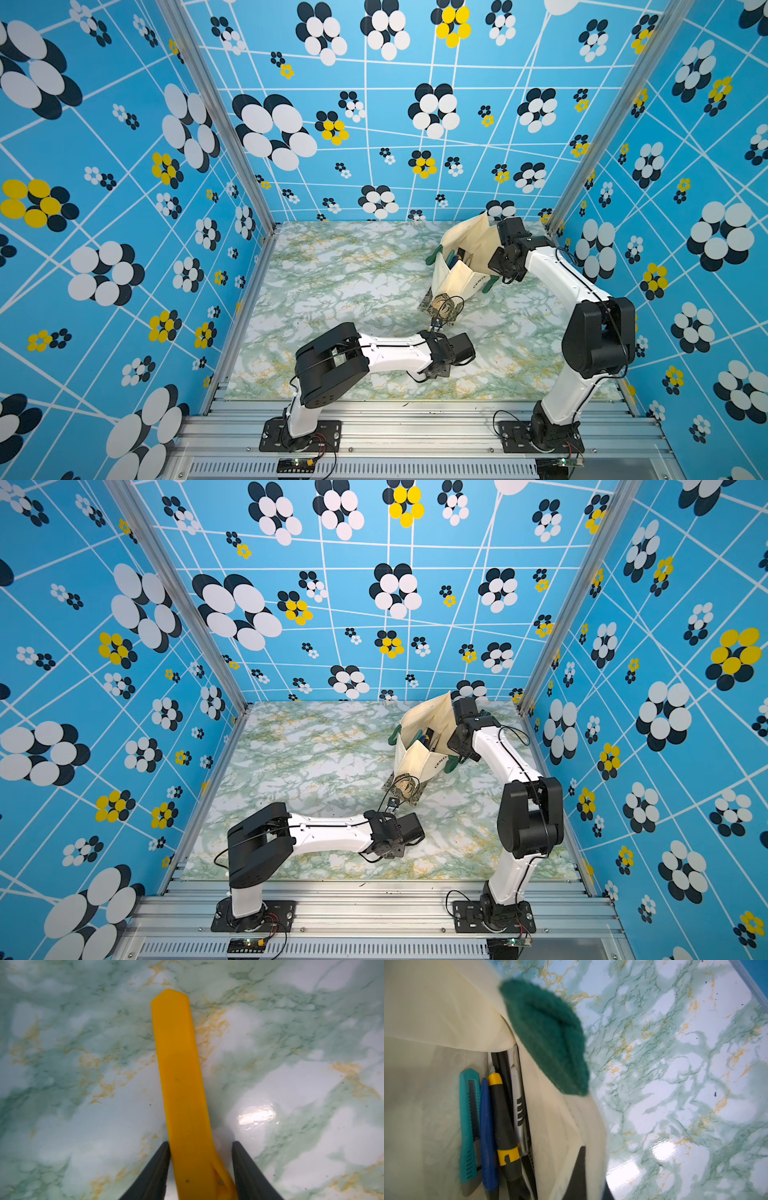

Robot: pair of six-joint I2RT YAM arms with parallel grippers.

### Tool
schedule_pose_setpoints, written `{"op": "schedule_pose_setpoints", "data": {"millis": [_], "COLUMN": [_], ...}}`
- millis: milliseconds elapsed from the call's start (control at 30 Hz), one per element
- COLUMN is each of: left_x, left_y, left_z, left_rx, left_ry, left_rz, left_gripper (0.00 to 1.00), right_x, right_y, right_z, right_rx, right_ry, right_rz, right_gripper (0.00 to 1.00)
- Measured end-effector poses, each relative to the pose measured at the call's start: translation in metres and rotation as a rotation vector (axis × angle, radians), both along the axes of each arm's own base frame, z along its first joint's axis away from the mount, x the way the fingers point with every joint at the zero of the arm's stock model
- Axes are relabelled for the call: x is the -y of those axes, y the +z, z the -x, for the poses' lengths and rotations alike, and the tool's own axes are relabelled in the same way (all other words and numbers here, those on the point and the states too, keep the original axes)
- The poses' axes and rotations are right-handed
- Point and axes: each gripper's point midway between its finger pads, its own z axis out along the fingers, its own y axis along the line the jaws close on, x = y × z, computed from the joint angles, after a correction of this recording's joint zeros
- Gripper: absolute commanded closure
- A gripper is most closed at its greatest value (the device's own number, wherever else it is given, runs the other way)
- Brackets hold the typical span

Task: Place the art knife into the pouch
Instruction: Pick up the utility knife at the center of the board.

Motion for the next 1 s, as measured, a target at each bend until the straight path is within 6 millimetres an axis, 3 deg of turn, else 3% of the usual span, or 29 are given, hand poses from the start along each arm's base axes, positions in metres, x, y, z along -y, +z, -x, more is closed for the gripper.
{"op": "schedule_pose_setpoints", "data": {"millis": [133, 200, 500, 667, 800, 1000], "left_x": [-0.005, -0.006, -0.01, -0.018, -0.017, -0.013], "left_y": [0.0, 0.001, 0.002, 0.007, 0.045, 0.153], "left_z": [-0.005, -0.009, -0.031, -0.035, -0.039, -0.067], "left_rx": [0.008, 0.012, 0.021, 0.033, 0.088, 0.264], "left_ry": [0.021, 0.031, 0.057, 0.03, -0.021, -0.033], "left_rz": [0.01, 0.017, 0.042, 0.007, 0.046, 0.2], "left_gripper": [0.56, 0.65, 0.75, 0.76, 0.76, 0.76], "right_x": [0.0, -0.001, -0.003, -0.003, -0.003, -0.008], "right_y": [0.0, 0.002, 0.006, 0.003, 0.003, 0.012], "right_z": [0.0, -0.001, -0.009, -0.012, -0.013, -0.025], "right_rx": [0.001, 0.004, 0.013, 0.007, 0.005, 0.026], "right_ry": [0.001, 0.003, 0.006, 0.003, 0.003, 0.016], "right_rz": [-0.006, -0.01, -0.017, -0.016, -0.017, -0.035], "right_gripper": [1.0, 1.0, 1.0, 1.0, 1.0, 1.0]}}
